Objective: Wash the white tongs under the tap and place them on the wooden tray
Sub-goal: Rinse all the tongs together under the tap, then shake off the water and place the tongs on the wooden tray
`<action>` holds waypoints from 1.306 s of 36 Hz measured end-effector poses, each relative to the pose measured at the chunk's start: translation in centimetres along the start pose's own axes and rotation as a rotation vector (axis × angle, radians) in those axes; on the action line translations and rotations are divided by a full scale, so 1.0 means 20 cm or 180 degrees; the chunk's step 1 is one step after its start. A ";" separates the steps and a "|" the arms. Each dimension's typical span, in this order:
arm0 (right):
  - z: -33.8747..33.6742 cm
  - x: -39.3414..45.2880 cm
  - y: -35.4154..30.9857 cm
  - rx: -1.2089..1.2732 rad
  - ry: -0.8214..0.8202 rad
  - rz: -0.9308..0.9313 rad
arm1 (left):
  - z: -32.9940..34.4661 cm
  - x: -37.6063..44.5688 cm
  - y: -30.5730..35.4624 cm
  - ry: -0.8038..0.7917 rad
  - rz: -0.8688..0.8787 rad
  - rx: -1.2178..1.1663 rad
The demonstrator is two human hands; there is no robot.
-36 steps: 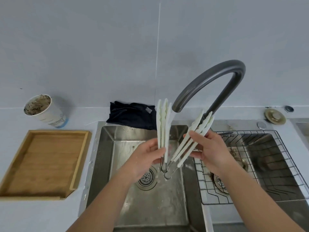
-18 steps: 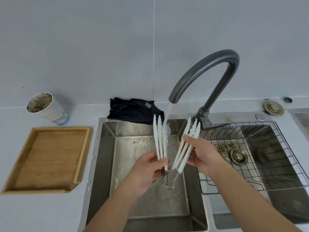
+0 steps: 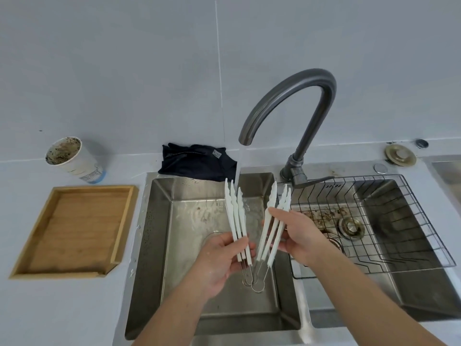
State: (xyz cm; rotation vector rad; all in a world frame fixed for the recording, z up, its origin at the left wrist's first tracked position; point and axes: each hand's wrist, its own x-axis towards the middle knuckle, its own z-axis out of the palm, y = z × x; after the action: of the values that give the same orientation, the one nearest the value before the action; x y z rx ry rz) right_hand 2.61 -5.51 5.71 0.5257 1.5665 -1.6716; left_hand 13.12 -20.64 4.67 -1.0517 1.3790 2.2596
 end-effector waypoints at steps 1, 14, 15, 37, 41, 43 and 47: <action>-0.01 0.00 0.00 0.0001 -0.0029 0.0008 | 0.01 0.00 0.00 0.0022 0.0001 -0.0008; -0.31 0.06 -0.15 0.0543 0.0186 -0.0141 | 0.08 -0.06 -0.07 0.0144 -0.0074 -0.0129; -0.34 0.07 -0.17 0.0682 0.0253 -0.0183 | 0.08 -0.06 -0.08 0.0159 -0.0100 -0.0149; -0.49 0.15 -0.50 0.1875 -0.0012 -0.0368 | 0.15 -0.07 -0.14 0.0527 -0.0353 -0.0328; -0.50 0.16 -0.50 0.1846 -0.0053 -0.0347 | 0.13 -0.06 -0.15 0.0613 -0.0521 -0.0337; -0.50 0.17 -0.50 0.1854 -0.0071 -0.0341 | 0.12 -0.06 -0.15 0.0650 -0.0643 -0.0295; -0.51 0.17 -0.49 0.1788 -0.0097 -0.0352 | 0.11 -0.06 -0.16 0.0743 -0.0723 -0.0270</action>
State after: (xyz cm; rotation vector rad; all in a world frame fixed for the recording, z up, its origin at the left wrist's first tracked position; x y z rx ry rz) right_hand -8.97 3.07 7.88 0.6986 1.1055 -2.2026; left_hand 14.96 -17.00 4.04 -1.4603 1.1837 2.0979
